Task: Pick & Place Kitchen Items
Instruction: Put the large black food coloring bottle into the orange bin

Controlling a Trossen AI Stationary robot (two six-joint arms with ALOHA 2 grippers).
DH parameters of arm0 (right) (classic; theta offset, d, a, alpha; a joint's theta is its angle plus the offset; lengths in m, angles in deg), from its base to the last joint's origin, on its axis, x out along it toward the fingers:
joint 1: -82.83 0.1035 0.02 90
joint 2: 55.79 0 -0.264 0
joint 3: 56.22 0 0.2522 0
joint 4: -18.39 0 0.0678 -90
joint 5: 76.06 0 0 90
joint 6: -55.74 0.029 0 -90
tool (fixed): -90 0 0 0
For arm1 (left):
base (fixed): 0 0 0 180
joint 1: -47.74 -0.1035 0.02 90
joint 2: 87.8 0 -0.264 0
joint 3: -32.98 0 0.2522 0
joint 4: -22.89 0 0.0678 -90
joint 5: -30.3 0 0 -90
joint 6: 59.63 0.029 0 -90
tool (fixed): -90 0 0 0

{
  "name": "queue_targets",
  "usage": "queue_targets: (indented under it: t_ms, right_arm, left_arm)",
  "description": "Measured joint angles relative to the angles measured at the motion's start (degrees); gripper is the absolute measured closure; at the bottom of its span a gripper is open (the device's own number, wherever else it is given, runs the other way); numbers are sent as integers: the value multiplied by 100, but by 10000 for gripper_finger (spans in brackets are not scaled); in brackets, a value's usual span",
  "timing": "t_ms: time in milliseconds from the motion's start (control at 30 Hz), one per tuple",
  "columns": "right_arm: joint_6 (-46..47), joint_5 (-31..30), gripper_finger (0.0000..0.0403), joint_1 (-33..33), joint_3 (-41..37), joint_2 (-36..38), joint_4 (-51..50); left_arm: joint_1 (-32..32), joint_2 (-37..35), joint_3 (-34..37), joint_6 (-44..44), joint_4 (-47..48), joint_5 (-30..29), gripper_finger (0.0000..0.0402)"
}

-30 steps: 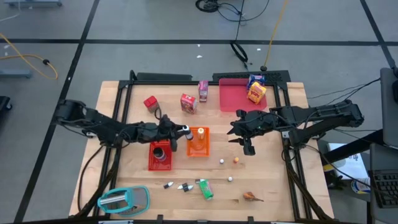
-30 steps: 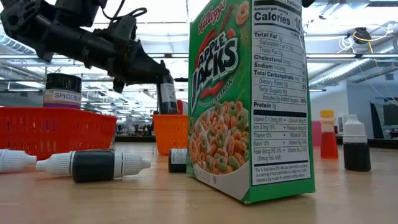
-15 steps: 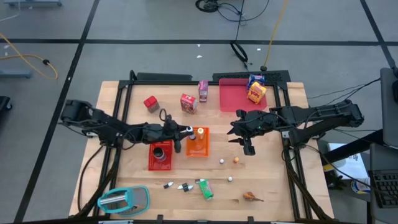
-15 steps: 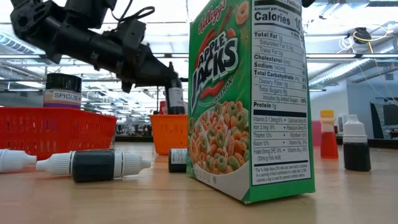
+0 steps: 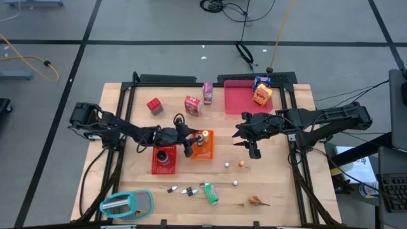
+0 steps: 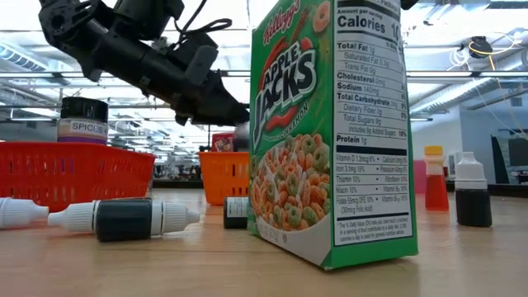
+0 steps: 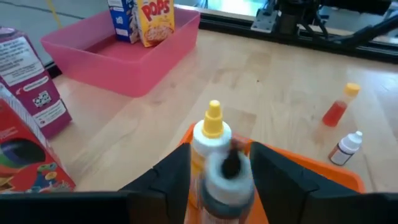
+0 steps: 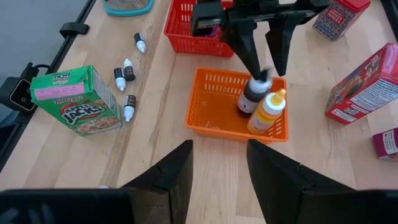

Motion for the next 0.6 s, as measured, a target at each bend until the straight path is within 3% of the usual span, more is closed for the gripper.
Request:
queue_targets:
  t_ms: [600]
  right_arm:
    - [2,0,261,0,0,0,-2]
  left_arm:
    - [-11,-131,2,158,-57,-1,218]
